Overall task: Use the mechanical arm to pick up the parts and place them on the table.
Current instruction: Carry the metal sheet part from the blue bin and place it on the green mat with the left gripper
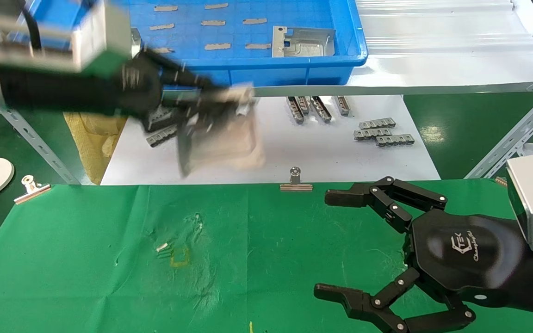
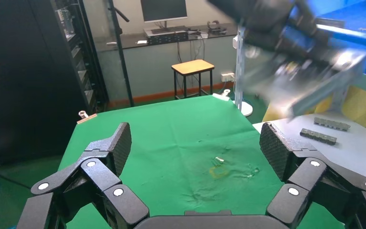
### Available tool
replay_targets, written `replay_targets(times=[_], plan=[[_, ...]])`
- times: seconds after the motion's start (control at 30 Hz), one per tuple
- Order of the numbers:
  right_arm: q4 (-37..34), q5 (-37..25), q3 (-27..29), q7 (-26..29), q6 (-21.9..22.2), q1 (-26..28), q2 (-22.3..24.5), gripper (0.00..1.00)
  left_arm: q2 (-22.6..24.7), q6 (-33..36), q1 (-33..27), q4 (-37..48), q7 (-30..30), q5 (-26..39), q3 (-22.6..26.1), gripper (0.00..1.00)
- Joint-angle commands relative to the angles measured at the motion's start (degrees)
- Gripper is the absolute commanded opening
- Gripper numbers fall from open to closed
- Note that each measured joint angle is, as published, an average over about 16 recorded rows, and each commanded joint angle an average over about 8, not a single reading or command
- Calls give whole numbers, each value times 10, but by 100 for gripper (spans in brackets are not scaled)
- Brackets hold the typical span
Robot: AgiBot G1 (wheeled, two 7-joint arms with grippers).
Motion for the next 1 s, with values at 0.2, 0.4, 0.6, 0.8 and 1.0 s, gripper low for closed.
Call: replay_targets(times=[0.2, 0.4, 0.6, 0.8, 1.0], plan=[[0, 0, 0, 0, 0, 0, 0, 100, -15, 0, 49, -8, 74, 43, 51, 0], [0, 0, 0, 0, 0, 0, 0, 100, -16, -4, 84, 7, 108, 60, 81, 0], [0, 0, 0, 0, 0, 0, 0, 100, -10, -16, 106, 35, 132, 62, 89, 29], [0, 0, 0, 0, 0, 0, 0, 100, -4, -31, 120, 58, 168, 57, 87, 100], [0, 0, 0, 0, 0, 0, 0, 100, 0, -42, 121, 75, 197, 58, 87, 100]])
